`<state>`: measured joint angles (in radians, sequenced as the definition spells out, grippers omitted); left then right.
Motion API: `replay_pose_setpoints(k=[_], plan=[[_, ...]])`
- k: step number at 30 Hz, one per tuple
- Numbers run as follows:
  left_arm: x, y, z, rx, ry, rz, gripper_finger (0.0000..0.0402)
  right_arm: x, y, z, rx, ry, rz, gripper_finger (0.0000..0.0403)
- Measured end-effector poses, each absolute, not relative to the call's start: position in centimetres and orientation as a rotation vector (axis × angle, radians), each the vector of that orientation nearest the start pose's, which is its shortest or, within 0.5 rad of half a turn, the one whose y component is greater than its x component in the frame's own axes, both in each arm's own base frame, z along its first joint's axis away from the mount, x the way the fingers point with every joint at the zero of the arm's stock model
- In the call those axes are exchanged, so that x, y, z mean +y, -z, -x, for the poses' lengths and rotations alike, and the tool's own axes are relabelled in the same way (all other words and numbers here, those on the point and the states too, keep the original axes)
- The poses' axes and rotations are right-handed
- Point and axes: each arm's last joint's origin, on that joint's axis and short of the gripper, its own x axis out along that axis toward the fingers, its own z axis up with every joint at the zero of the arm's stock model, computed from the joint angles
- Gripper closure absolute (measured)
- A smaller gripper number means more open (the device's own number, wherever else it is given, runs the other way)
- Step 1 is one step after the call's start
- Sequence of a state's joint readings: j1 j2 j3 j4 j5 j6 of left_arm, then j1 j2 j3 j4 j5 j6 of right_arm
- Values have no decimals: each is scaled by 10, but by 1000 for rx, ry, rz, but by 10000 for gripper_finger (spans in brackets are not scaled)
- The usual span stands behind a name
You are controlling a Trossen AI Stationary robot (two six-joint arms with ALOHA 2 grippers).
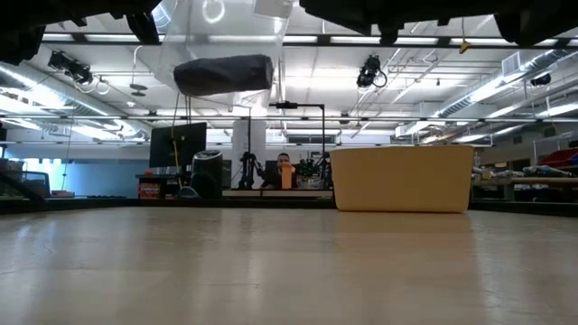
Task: Roll bandage
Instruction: Close the transparent zip bag
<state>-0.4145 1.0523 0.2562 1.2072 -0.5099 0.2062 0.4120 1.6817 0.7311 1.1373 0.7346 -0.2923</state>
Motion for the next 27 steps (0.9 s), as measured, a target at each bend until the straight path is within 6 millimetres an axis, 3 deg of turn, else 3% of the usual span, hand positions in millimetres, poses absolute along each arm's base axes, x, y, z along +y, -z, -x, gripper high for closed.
replay_pose_setpoints(k=[6, 11, 17, 20, 27], plan=[[-63, -236, -179, -351, -130, -20, 401, 102, -220, -313, -141, 325, 124, 296], [-63, -236, -179, -348, -131, -25, 401, 97, -222, -317, -191, 186, 62, 287], [-63, -236, -179, -346, -131, -26, 401, 94, -224, -317, -209, 191, 55, 288], [-63, -236, -179, -343, -131, -28, 401, 94, -224, -317, -209, 190, 58, 306], [-63, -235, -179, -332, -146, -31, 401, 94, -225, -316, -210, 243, 64, 396]])
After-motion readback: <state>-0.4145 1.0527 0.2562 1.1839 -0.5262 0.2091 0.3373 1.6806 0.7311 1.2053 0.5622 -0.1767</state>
